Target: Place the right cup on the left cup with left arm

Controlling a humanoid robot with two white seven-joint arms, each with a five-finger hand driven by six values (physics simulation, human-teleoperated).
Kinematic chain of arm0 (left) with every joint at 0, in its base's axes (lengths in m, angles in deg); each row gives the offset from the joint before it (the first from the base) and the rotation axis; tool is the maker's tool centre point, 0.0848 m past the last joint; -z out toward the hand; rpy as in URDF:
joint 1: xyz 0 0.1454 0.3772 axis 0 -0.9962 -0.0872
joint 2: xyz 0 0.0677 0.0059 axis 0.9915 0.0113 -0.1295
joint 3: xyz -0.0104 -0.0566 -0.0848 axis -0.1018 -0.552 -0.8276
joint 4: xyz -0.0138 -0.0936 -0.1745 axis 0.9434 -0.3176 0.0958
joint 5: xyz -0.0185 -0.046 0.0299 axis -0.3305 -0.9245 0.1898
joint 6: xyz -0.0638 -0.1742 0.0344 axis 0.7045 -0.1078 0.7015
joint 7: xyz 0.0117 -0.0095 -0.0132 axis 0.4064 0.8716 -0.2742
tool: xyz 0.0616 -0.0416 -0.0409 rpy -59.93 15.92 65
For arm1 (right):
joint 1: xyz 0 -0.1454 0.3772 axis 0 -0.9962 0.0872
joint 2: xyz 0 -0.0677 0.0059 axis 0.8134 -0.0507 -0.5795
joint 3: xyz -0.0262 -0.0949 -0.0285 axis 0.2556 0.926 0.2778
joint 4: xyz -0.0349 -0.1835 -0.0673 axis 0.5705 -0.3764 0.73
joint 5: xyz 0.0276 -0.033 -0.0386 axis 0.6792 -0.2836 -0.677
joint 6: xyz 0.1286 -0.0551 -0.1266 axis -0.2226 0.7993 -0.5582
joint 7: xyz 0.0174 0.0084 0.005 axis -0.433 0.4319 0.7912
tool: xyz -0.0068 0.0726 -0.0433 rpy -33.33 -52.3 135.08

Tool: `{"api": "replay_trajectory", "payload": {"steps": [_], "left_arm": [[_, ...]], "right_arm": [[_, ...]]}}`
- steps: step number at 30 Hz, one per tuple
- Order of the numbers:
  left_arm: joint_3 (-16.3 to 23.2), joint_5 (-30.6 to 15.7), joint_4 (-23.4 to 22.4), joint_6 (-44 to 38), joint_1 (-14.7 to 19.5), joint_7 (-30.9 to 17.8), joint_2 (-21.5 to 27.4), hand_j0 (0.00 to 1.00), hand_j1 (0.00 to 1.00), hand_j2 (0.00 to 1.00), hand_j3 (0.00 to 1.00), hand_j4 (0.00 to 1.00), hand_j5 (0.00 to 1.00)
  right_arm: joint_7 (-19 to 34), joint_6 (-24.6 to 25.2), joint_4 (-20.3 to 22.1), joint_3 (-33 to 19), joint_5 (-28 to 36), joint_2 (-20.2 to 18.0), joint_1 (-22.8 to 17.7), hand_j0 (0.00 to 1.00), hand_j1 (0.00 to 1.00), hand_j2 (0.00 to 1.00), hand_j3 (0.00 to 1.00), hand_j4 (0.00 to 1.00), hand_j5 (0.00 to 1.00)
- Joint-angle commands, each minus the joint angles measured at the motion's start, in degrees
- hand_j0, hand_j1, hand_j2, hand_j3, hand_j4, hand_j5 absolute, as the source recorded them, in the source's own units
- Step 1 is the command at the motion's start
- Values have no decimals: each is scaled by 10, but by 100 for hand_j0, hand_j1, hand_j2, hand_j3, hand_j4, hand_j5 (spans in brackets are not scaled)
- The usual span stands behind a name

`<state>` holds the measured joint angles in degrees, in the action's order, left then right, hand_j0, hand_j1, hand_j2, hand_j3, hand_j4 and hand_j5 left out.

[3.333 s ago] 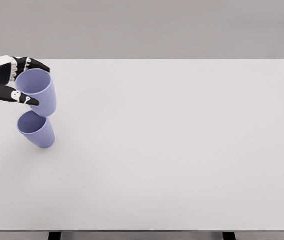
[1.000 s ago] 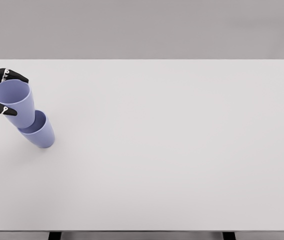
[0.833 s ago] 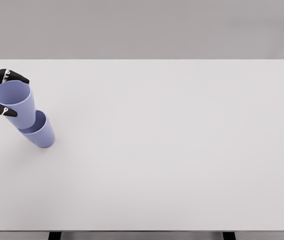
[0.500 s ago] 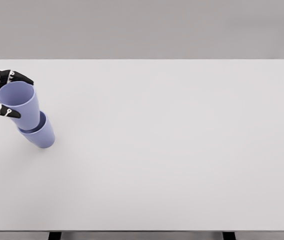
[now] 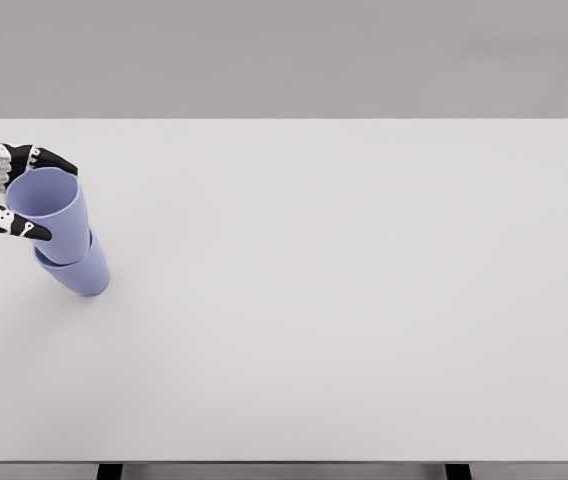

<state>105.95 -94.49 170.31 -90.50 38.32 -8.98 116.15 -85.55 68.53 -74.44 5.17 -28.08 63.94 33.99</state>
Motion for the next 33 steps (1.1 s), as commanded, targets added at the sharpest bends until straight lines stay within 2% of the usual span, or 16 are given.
{"api": "replay_trajectory", "payload": {"steps": [1, 19, 21, 22, 33], "left_arm": [[-1, -2, -2, -1, 0, 0, 0, 69, 69, 69, 69, 69, 69], [-2, 1, -14, -1, -9, 1, -9, 69, 69, 69, 69, 69, 69], [-2, 3, -14, -1, -9, 2, -11, 71, 71, 71, 71, 71, 71], [-2, 5, -14, 0, -9, 1, -11, 81, 81, 81, 81, 81, 81], [-2, 10, -13, 1, -8, 1, -10, 90, 90, 90, 90, 90, 90]], "right_arm": [[0, 0, 0, 0, 0, 0, 0, 100, 100, 100, 100, 100, 100], [0, 0, 0, 0, 0, 0, 0, 100, 100, 100, 100, 100, 100], [0, 0, 0, 0, 0, 0, 0, 100, 100, 100, 100, 100, 100], [0, 0, 0, 0, 0, 0, 0, 100, 100, 100, 100, 100, 100], [0, 0, 0, 0, 0, 0, 0, 100, 100, 100, 100, 100, 100]]}}
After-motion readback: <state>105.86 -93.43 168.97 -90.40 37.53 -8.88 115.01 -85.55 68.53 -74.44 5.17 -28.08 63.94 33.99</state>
